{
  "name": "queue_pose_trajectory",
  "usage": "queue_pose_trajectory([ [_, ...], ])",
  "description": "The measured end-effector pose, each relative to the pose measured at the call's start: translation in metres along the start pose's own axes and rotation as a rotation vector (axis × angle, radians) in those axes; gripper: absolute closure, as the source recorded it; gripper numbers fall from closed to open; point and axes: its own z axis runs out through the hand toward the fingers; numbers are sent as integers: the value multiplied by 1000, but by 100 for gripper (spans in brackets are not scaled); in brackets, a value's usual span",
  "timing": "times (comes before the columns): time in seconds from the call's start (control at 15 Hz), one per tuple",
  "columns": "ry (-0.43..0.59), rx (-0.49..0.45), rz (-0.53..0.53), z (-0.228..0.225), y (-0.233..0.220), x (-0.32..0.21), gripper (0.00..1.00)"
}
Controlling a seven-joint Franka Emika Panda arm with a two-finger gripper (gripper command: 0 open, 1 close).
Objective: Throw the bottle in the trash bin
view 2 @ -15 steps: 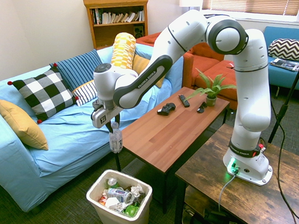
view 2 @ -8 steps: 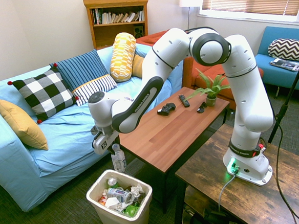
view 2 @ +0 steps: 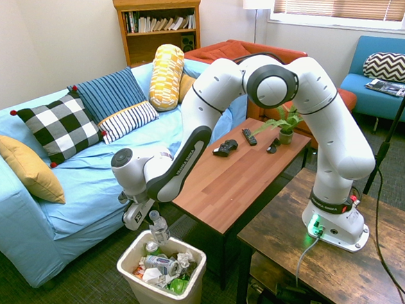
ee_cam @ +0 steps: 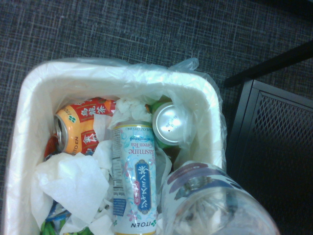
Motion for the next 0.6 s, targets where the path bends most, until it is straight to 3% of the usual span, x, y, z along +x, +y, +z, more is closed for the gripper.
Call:
queue_pose_trajectory([
  [0.6, -4, -2, 5, -4, -5, -3, 0],
])
